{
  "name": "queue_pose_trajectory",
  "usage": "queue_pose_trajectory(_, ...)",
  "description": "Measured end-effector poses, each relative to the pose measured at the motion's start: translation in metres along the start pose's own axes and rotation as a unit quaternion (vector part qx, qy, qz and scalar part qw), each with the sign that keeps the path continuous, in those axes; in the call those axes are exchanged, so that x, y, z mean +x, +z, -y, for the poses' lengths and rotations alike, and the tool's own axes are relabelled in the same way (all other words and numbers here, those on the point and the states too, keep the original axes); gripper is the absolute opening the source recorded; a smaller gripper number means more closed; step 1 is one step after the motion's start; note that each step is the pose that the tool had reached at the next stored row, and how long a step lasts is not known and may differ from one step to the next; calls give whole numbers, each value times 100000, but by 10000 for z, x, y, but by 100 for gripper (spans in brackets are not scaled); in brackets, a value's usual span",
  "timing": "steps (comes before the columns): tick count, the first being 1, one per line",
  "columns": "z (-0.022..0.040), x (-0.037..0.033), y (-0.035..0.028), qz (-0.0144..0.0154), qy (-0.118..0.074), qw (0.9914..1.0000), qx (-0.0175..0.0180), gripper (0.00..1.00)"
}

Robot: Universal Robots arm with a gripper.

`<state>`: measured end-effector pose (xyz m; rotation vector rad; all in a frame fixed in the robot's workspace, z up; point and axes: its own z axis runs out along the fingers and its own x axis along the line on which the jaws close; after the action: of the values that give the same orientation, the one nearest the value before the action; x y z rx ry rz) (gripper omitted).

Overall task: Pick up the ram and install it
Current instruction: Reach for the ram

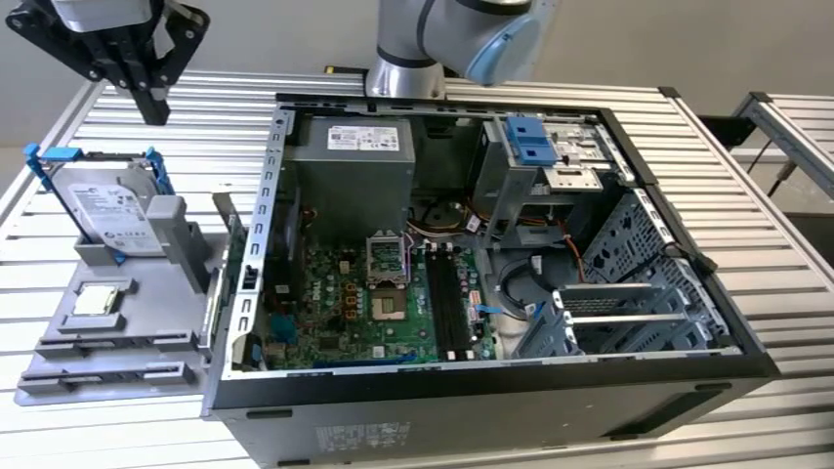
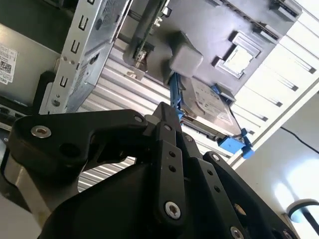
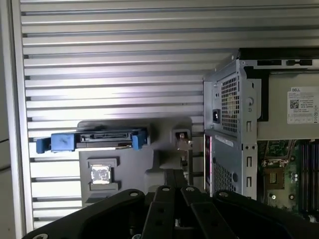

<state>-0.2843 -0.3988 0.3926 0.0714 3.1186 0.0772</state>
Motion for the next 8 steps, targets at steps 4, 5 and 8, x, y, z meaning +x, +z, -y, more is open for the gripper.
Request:
queue_pose_trajectory(4,7,149,-3,1,-63,100000,0,0)
queue_pose_trajectory(5,9,187,-4,2,-79,100000,-5,0)
queue_pose_trajectory(8,13,299,-7,-3,-126,100000,0,0)
